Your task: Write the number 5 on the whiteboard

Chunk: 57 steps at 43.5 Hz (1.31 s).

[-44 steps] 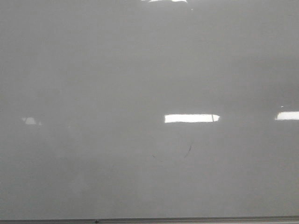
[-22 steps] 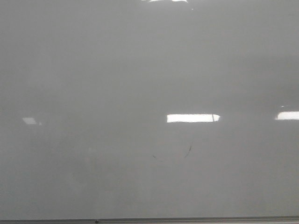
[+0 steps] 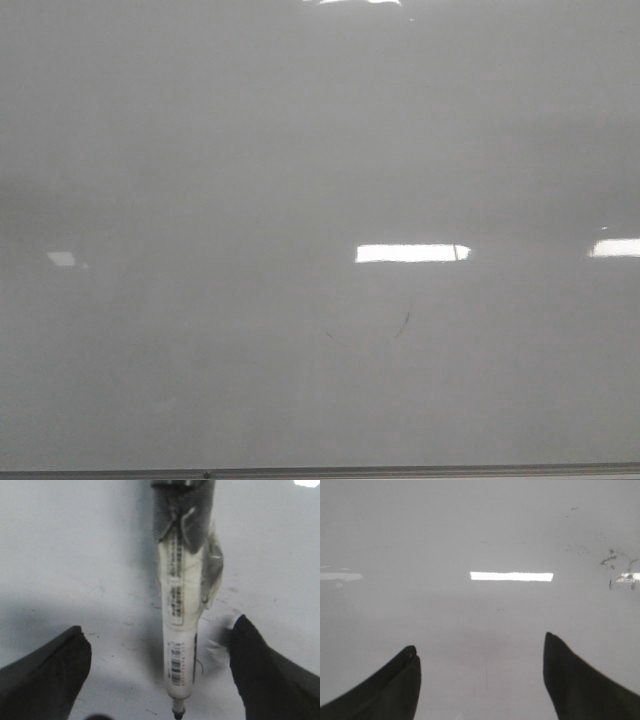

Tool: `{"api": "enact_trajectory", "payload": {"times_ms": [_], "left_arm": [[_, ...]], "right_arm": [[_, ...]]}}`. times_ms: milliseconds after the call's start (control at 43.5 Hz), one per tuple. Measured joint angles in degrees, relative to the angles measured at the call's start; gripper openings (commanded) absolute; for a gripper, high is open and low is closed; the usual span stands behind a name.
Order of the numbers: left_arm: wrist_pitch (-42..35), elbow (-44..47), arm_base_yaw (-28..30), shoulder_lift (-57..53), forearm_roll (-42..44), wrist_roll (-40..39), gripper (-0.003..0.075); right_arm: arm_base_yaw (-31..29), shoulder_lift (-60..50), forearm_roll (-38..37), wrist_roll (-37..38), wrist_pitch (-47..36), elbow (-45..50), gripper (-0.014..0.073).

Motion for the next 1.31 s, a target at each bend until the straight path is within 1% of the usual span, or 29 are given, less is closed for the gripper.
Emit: {"api": "enact_trajectory", "payload": {"times_ms": [115,276,506,552,621,759,874,943,1057,1103,1126,1195,1310], "left_arm": [[-0.79,0.0,0.0,0.73,1.03,0.11,0.0436],[-1.75,0.0,-0.39,1.08,3.52,0.11,0.0274],[-1.33,0.0,-0.39,1.31,4.09,0.2,0.0023],[-0.68,0.0,-0.39,1.16,4.4,0.2,-0.0015],[1.08,-0.11,-0.39,0.55,5.26,0.2,-0.002],[7.06,-0.25,-0.39,-3.37,6.49,0.2,-0.002],[15.92,-2.79,-2.09,-7.93,6.62,1.34,-0.002],[23.61,-5.28,-4.83,-9.72,6.73,4.37,-0.002],[34.66,-9.85,-11.84,-10.79,6.93,12.29,-0.002],[38.43,-11.52,-16.42,-10.79,6.95,16.28,-0.002],[39.79,-12.15,-17.61,-10.79,7.05,17.83,-0.002],[43.66,-13.97,-23.76,-10.79,7.05,22.58,-0.002],[47.29,-16.06,-33.6,-10.79,7.05,28.5,-0.002]], "right_arm": [[0.0,0.0,0.0,0.0,0.0,0.0,0.0538],[0.0,0.0,0.0,0.0,0.0,0.0,0.0538],[0.0,0.0,0.0,0.0,0.0,0.0,0.0538],[0.0,0.0,0.0,0.0,0.0,0.0,0.0538],[0.0,0.0,0.0,0.0,0.0,0.0,0.0538],[0.0,0.0,0.0,0.0,0.0,0.0,0.0538],[0.0,0.22,0.0,0.0,0.25,0.0,0.0538],[0.0,0.67,0.0,0.0,0.98,-0.13,0.0538],[0.13,3.25,0.0,0.0,2.88,-1.28,0.0538],[0.64,5.13,0.0,0.0,3.91,-2.3,0.0538],[0.97,6.03,0.0,0.0,4.28,-2.59,0.0538],[2.63,9.35,0.0,0.0,5.65,-4.08,0.0538],[6.19,14.94,0.0,-0.64,8.21,-6.49,0.0538]]}}
